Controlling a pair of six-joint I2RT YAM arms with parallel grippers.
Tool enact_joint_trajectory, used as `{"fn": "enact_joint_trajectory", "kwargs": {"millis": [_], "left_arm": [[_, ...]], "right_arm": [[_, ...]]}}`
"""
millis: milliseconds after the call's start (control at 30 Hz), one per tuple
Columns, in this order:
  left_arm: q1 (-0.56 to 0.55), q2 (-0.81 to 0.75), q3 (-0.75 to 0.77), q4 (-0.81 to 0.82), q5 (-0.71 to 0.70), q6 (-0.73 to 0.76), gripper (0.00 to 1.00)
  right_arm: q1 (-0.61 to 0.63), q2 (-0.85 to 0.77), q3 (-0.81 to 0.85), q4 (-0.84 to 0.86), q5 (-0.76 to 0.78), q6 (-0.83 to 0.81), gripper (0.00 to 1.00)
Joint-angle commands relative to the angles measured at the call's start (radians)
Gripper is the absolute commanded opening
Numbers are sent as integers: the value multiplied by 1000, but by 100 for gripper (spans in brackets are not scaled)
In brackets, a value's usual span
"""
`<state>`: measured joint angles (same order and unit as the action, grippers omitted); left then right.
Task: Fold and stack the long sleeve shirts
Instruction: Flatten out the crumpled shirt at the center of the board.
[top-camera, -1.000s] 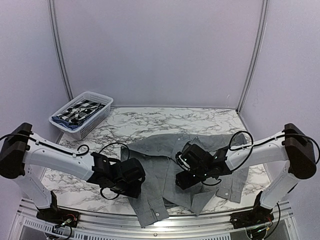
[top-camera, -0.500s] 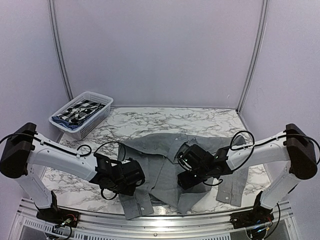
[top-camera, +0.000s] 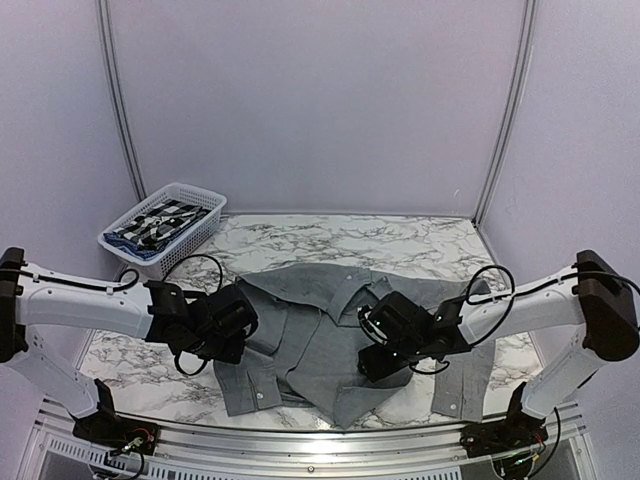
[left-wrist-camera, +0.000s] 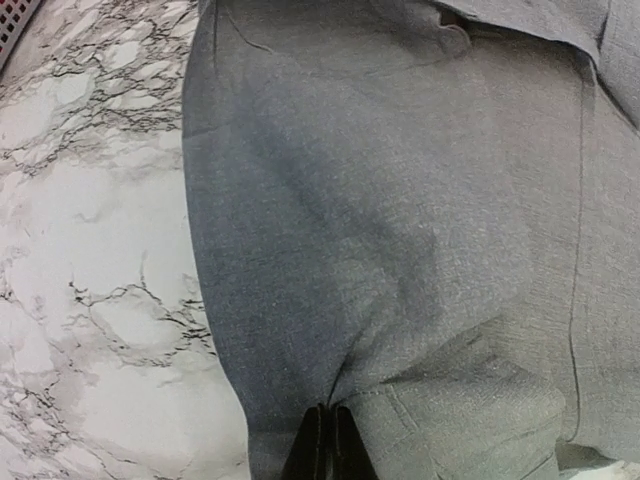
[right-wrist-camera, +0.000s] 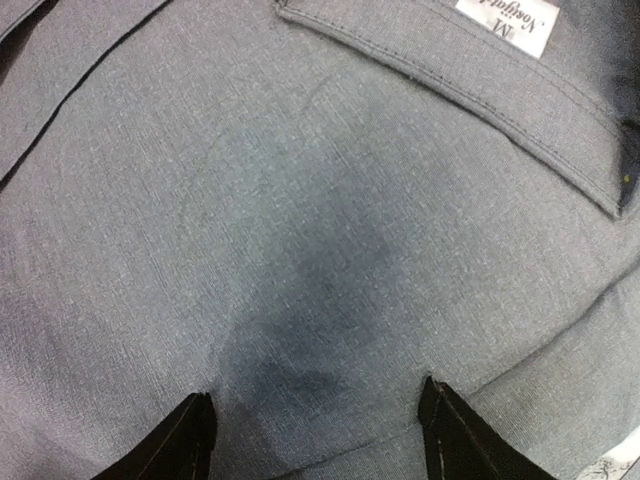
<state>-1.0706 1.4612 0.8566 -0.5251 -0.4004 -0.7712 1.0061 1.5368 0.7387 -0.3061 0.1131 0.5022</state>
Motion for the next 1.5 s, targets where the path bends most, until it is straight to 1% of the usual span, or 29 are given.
{"fn": "enact_joint_trajectory", "kwargs": {"millis": [0,133,267,433,533,633,667,700,800,867,900,1000,1100,1167,1300,1467], "left_arm": [[60,-36,-59,-53,-28,19,0],[127,-63,-96,-58,-42,9,0],[238,-67,-92,-62,-58,24,0],[359,-7,-9,-48,-68,118,0],[396,28,43,-38,-54,168,0],[396,33,90,-35,-20,201,17],[392,28,102,-34,-7,209,24],[386,24,114,-35,3,213,27],[345,16,145,-35,17,215,33],[302,23,165,-36,17,211,37],[276,28,176,-34,14,209,38],[194,52,203,-5,28,207,38],[132,93,215,60,100,202,35],[96,132,226,98,137,204,33],[28,222,263,146,206,215,29],[-20,301,288,209,251,227,29]], "right_arm": [[6,-11,-27,-55,18,15,71],[-18,-28,-49,-88,36,32,71],[-65,-58,-78,-106,29,52,72],[-117,-97,-75,-124,46,58,73],[-127,-114,-40,-136,58,50,74],[-126,-154,6,-144,76,43,75],[-126,-162,19,-146,89,42,76],[-127,-170,35,-148,104,39,76],[-138,-166,73,-138,134,25,77],[-142,-148,97,-137,151,21,77],[-149,-139,104,-137,166,20,77],[-214,-127,108,-132,178,18,77],[-286,-153,68,-69,133,22,76],[-325,-163,41,-24,93,29,72],[-349,-138,18,46,78,22,69],[-384,-82,6,120,93,21,64]]}}
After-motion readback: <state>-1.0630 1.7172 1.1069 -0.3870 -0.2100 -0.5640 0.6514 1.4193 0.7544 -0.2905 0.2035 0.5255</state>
